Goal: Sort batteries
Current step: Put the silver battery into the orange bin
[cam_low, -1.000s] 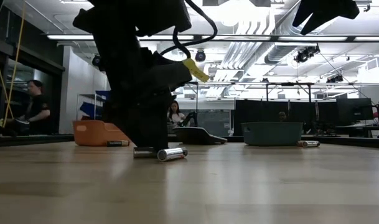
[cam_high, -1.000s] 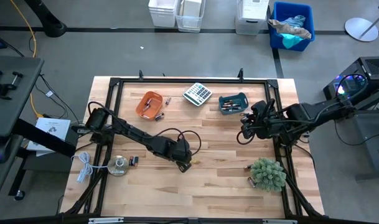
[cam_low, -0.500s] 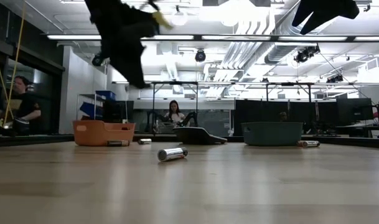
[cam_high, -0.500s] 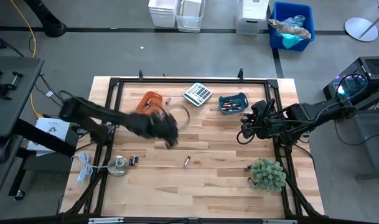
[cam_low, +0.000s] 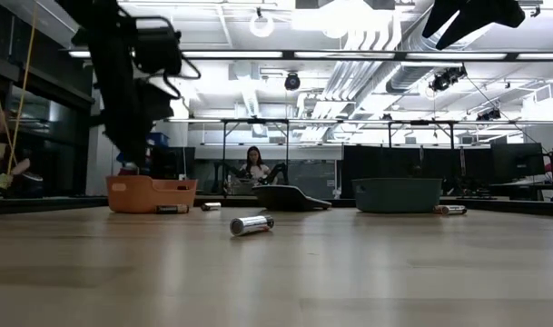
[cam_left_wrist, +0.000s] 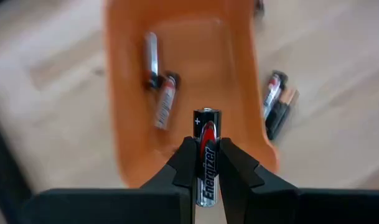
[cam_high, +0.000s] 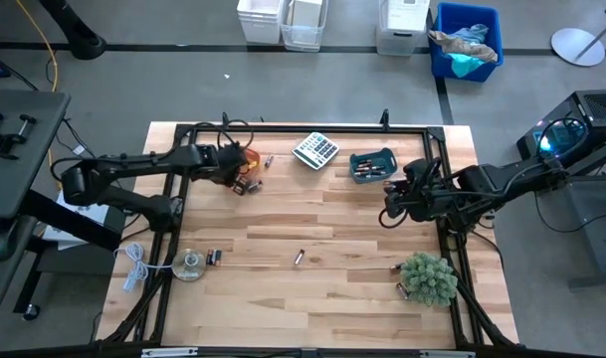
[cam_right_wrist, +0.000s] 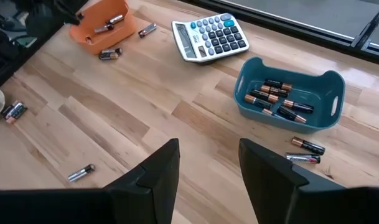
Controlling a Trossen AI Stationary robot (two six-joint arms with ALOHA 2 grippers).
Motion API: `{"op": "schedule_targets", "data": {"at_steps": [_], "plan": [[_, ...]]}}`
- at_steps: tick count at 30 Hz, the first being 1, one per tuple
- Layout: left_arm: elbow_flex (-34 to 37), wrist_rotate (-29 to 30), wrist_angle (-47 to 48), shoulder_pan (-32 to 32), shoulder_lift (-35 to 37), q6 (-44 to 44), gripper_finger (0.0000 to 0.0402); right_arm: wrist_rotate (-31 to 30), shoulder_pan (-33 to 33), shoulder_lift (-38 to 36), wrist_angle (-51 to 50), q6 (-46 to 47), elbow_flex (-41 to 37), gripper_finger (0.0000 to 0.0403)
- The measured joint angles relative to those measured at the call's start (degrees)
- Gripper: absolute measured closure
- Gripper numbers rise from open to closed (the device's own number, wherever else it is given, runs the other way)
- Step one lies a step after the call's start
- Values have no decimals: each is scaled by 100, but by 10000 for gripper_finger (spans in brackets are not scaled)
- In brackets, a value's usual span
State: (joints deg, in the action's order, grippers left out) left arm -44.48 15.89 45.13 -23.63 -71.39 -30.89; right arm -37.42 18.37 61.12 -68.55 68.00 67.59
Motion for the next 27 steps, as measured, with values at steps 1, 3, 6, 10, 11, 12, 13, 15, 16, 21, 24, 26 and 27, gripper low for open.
{"op": "schedule_targets", "data": {"at_steps": [1,3,6,10,11,12,13,15,16,21,24,26,27], "plan": [[54,-51,-109,-18,12,12,373,-21,0,0,1,48,0,242],[68,114,-269,-33,24,113,373,-122,0,0,2,142,0,242],[73,433,-307,-72,-47,338,373,-164,0,0,6,252,0,242],[73,358,-301,-184,-105,574,332,-174,0,0,39,295,0,242],[73,363,-306,-202,-102,616,312,-176,0,2,39,348,0,242],[60,368,-308,-225,-97,652,291,-182,0,2,37,395,0,242],[37,369,-310,-242,-97,682,272,-185,0,2,41,405,0,242],[-5,355,-292,-296,-99,803,236,-185,0,2,45,406,0,242],[-37,277,-261,-313,-99,897,220,-187,0,2,47,409,0,242],[-319,-319,-186,-291,-60,934,167,-221,0,2,63,519,0,242],[-348,-851,-415,56,-20,513,160,-190,0,2,106,562,0,242],[-348,-955,-622,504,-25,234,160,-60,0,3,136,542,0,242],[-348,-957,-762,790,-40,101,161,35,0,4,140,514,0,242]]}}
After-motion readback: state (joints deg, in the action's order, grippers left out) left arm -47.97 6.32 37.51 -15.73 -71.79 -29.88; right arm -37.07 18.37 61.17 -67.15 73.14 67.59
